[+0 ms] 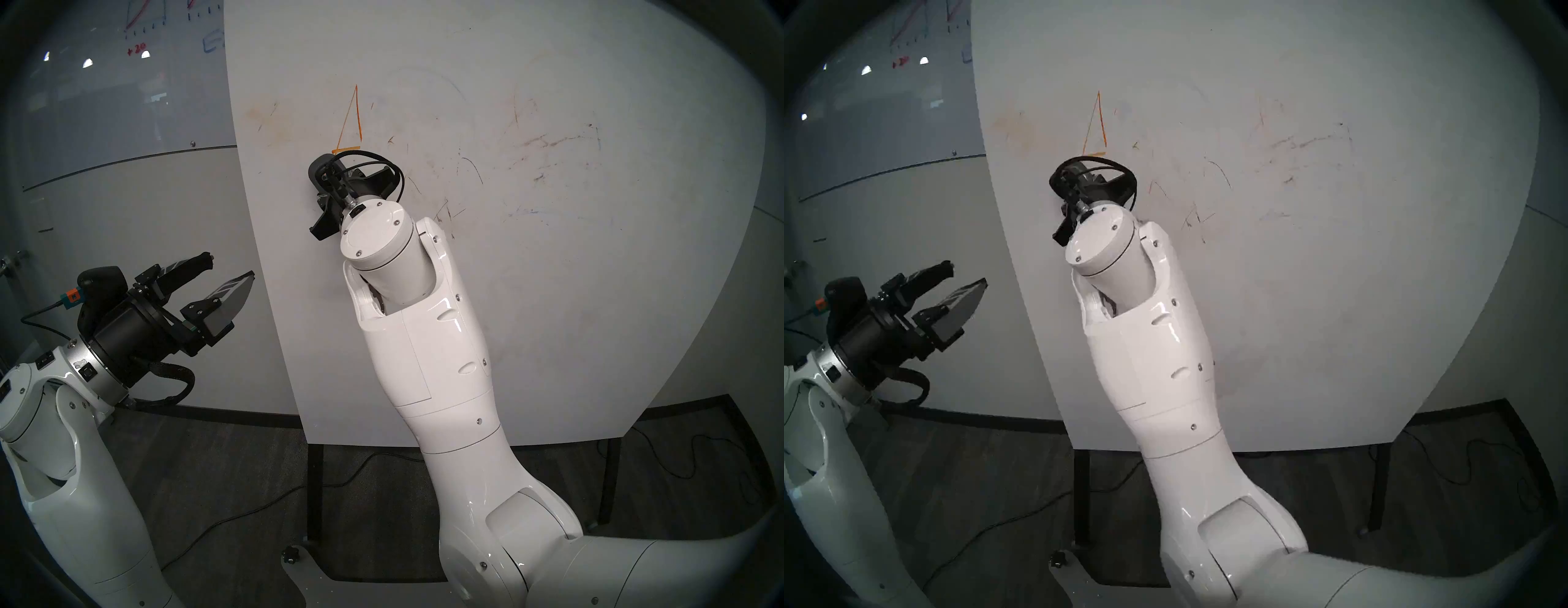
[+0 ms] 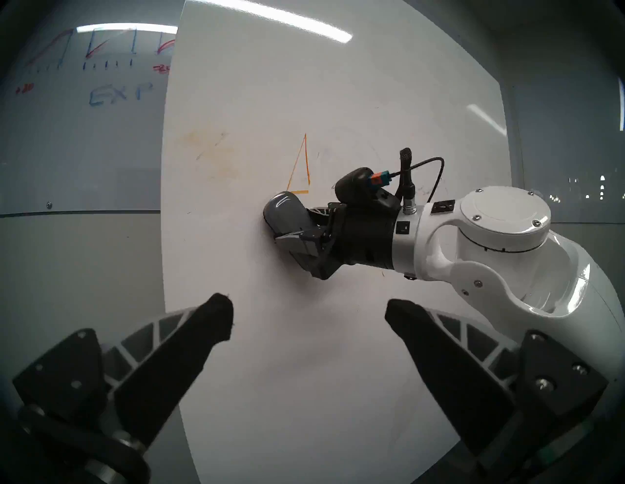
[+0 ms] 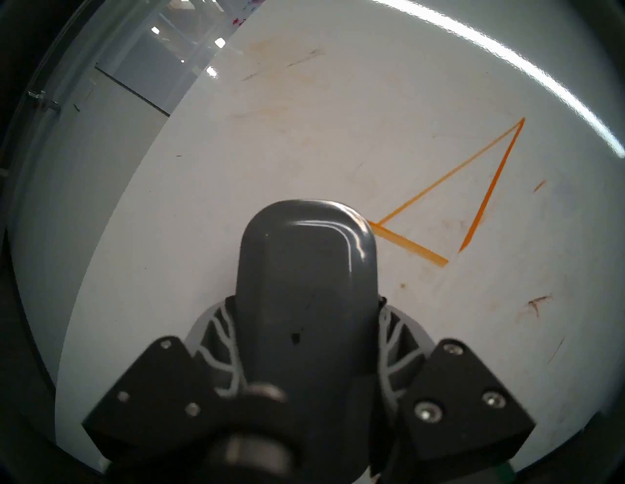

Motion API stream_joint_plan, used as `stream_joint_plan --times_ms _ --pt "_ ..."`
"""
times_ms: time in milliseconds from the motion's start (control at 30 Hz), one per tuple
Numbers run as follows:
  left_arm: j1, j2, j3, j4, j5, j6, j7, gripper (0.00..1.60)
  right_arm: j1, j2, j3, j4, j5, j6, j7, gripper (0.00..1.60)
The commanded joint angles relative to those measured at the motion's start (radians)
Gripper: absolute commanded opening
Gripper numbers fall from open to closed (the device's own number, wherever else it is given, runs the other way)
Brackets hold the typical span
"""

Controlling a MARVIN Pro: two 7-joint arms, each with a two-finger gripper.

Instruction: Erase all marks on the whiteboard with the eraser

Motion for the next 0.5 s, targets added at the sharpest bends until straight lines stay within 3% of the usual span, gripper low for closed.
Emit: stream_joint_plan --times_ms 0,467 --pt "0.001 0.002 0.002 -0.016 -0.004 0.001 0.001 1.6 0.016 -0.001 -0.046 -0.005 0.018 0.002 -0.055 0.0" --pt "0.001 0.002 0.002 -0.016 -0.004 0.001 0.001 1.6 0.045 -0.02 -0.06 0.091 -0.047 -0.03 -0.21 0.0"
